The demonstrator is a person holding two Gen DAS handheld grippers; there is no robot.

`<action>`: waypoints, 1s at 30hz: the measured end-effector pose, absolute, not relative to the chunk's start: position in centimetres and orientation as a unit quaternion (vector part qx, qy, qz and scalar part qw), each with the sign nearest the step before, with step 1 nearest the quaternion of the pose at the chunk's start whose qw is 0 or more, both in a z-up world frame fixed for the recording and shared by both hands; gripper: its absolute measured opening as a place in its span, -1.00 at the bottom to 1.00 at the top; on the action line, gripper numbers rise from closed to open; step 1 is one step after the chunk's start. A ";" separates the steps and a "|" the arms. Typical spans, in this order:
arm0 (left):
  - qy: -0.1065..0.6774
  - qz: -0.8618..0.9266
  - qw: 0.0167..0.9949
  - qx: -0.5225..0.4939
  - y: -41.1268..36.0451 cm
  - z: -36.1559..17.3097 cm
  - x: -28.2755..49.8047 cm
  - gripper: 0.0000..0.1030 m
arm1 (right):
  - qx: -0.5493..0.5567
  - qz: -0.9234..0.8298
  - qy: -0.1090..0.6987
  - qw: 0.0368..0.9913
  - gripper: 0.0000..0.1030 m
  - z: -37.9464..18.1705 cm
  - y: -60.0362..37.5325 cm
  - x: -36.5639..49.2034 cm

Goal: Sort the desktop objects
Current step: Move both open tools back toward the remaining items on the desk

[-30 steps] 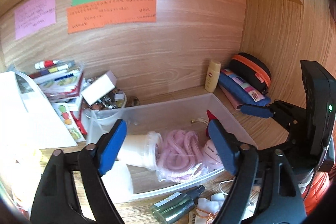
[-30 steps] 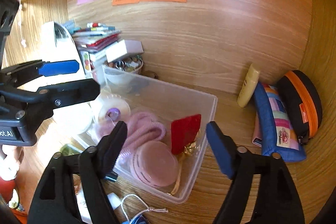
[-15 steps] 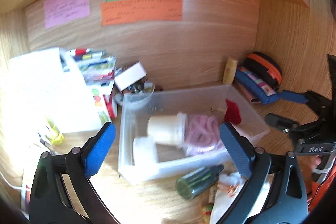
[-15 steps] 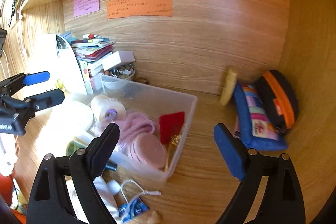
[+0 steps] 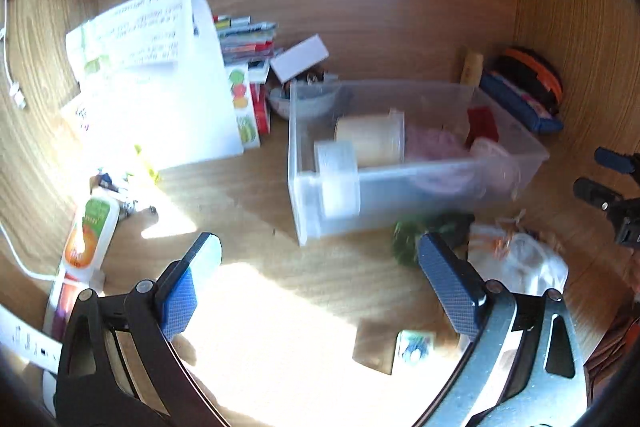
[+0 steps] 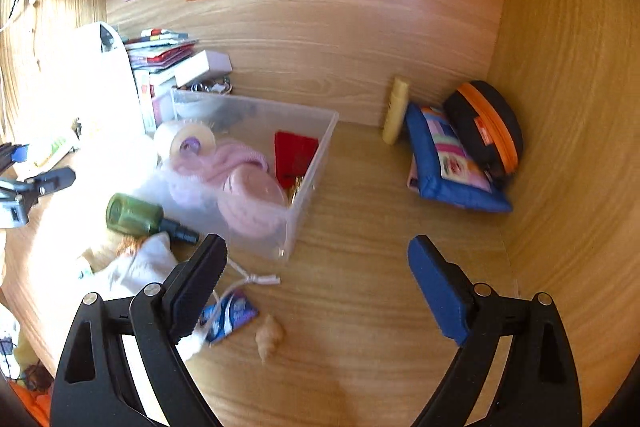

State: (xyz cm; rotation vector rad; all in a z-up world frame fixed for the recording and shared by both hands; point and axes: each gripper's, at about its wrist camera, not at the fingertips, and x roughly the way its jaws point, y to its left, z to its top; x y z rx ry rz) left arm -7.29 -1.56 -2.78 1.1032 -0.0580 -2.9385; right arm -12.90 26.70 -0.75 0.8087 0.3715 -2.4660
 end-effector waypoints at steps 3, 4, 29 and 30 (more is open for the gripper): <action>-0.013 -0.930 0.003 0.366 -1.8 -3.8 -6.2 0.95 | 0.299 -0.909 0.133 0.257 0.77 -1.2 27.2 -11.5; -0.011 -0.929 0.003 0.370 -1.9 -4.1 -5.8 0.95 | 0.297 -0.910 0.132 0.257 0.77 -1.4 27.4 -11.0; -0.060 -0.929 -0.023 0.364 1.9 -7.0 -2.1 0.93 | 0.329 -0.904 0.127 0.243 0.73 -4.9 28.1 -6.8; -0.062 -0.930 -0.023 0.363 1.9 -7.0 -2.2 0.92 | 0.331 -0.904 0.126 0.241 0.73 -5.0 28.1 -7.1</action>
